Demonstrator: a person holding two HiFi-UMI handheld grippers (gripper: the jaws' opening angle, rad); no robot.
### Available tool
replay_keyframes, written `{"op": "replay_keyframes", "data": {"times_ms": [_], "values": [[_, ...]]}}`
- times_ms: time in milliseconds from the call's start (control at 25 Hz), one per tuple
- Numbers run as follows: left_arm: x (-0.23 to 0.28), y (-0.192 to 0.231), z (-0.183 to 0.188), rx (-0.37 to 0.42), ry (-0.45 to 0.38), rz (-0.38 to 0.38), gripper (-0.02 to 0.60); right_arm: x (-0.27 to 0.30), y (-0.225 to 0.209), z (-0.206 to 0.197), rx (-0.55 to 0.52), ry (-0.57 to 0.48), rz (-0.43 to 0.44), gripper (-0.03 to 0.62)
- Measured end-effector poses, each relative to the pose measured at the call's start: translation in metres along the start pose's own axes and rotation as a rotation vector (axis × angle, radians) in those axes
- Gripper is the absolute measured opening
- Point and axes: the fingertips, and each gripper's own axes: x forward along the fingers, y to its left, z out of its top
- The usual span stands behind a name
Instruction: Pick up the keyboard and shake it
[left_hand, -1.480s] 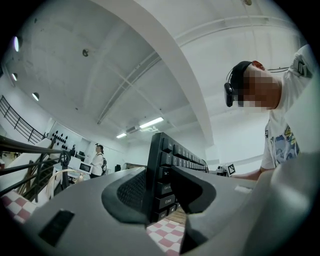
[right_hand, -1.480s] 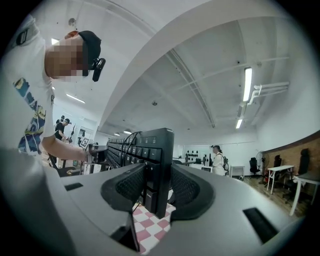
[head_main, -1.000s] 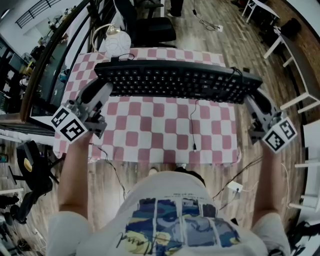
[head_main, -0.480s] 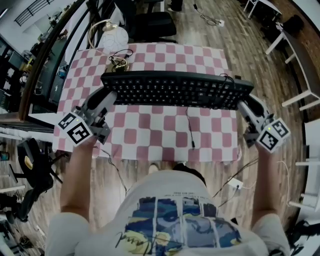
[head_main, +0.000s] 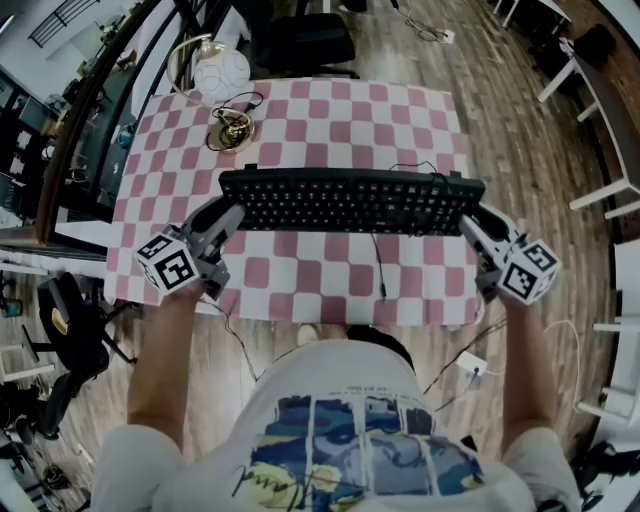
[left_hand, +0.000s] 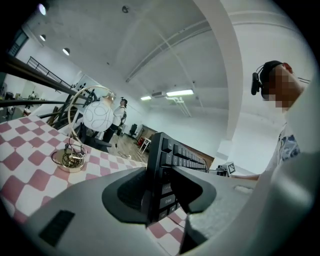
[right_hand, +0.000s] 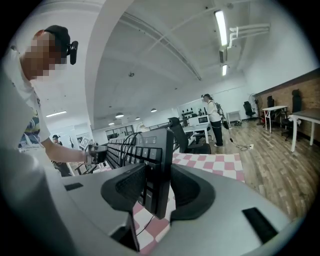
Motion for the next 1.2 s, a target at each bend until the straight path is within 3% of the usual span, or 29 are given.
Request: {"op": "replay_keyframes", "data": {"times_ms": [1200], "values": [[0.081, 0.111, -0.157, -0.318, 0.280, 0.185, 0.143, 0.076, -0.106, -0.176, 0.321, 0.327, -0.002, 0.153]]}}
